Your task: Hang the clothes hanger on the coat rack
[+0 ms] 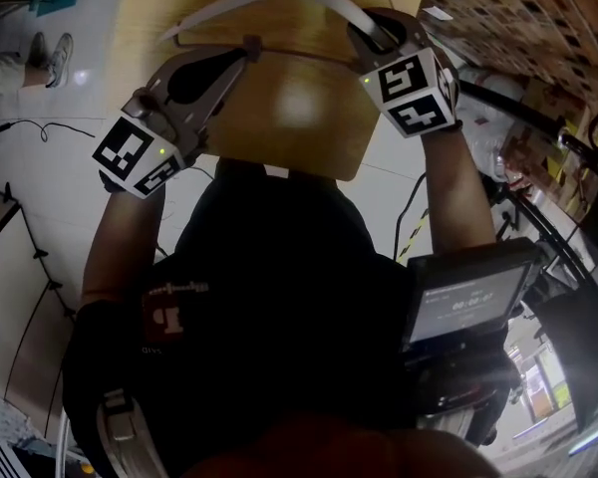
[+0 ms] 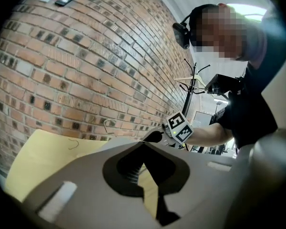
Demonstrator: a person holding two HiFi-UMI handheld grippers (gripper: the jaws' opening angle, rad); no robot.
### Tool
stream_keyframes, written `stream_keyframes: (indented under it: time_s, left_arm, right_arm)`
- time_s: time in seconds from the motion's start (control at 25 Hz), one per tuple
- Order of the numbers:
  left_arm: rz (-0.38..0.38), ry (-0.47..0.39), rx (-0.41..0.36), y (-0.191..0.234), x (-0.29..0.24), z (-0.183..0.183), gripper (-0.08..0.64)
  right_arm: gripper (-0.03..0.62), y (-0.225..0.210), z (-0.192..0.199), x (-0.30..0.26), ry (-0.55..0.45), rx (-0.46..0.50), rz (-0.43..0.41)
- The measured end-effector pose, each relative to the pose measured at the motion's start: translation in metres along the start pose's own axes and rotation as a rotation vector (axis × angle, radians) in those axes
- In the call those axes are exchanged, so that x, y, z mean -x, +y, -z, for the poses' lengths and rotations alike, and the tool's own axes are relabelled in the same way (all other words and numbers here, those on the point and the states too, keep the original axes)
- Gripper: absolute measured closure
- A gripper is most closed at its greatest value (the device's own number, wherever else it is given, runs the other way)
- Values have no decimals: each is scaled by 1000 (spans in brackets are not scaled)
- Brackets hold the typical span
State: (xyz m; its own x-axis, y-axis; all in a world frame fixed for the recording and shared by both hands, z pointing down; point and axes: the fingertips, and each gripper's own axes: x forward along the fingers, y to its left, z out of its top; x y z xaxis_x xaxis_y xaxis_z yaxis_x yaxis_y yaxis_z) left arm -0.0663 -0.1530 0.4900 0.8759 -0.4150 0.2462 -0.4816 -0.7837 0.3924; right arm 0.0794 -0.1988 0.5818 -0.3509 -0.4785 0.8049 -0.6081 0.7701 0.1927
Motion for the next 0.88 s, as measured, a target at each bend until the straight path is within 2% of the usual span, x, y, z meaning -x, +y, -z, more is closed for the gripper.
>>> stream_keyframes:
  time_s: [0.16, 0.32, 0.6, 0.88]
  left_arm:
    - [-7, -56, -30, -12, -1, -34, 565]
    - [5, -104, -92, -36, 8, -78, 565]
    - [64, -199, -206, -79, 4, -155, 565]
    - [116, -290, -331, -146, 29, -253, 565]
  right_arm:
    - [465, -21, -17, 41, -48, 2, 65]
    - [465, -39, -42, 96, -96, 21, 139]
    - [465, -80, -82, 198, -161, 108, 314]
    - [465, -102, -133, 333, -228, 156, 483]
